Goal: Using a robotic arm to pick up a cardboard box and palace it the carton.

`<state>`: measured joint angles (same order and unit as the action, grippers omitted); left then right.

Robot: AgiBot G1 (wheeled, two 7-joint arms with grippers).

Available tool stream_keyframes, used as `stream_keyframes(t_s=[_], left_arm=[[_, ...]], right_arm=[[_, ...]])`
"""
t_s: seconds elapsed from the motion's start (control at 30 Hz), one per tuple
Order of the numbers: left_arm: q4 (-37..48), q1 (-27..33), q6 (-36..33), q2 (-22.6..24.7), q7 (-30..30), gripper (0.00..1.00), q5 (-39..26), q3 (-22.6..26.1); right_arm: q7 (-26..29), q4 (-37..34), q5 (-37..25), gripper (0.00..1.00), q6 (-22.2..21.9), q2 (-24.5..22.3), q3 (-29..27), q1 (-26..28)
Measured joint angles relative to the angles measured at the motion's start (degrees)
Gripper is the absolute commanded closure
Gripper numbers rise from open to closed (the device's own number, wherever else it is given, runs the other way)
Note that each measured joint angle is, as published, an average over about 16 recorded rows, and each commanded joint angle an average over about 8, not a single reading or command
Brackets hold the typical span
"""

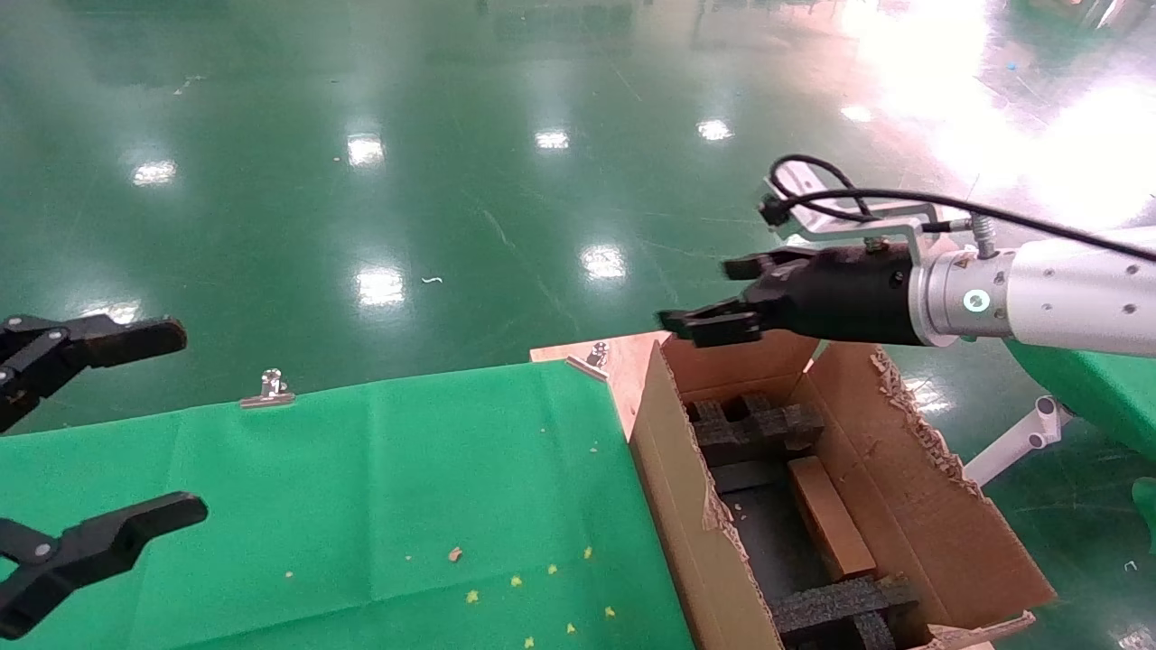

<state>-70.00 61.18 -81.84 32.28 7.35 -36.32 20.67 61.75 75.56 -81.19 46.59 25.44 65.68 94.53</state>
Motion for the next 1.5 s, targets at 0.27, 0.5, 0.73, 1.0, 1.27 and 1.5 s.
stream_keyframes(t_s=[0.27,0.5,0.73,1.0,1.27,1.5], left_arm=[[0.01,-0.01,0.01,-0.01,0.00,0.00,0.00,0.00],[0.01,-0.01,0.01,-0.01,0.00,0.00,0.00,0.00],[0.01,-0.01,0.01,-0.01,0.00,0.00,0.00,0.00],[0.01,-0.01,0.01,-0.01,0.00,0.00,0.00,0.00],[0.01,-0.01,0.01,-0.01,0.00,0.00,0.00,0.00],[0.01,-0.01,0.01,-0.01,0.00,0.00,0.00,0.00]], right_arm=[[-2.91,1.14,4.22,0.00,1.69,-0.23,-1.61,-0.26],[-5.76,0.75,6.22,0.00,4.03,0.41,-4.54,-2.33],[-11.23,0.45,10.25,0.00,8.27,1.50,-9.99,-6.01],[-18.15,0.03,15.31,0.00,13.63,2.91,-16.89,-10.69],[-24.96,-0.39,20.29,0.00,18.92,4.29,-23.69,-15.31],[-30.64,-0.74,24.45,0.00,23.32,5.44,-29.36,-19.17]])
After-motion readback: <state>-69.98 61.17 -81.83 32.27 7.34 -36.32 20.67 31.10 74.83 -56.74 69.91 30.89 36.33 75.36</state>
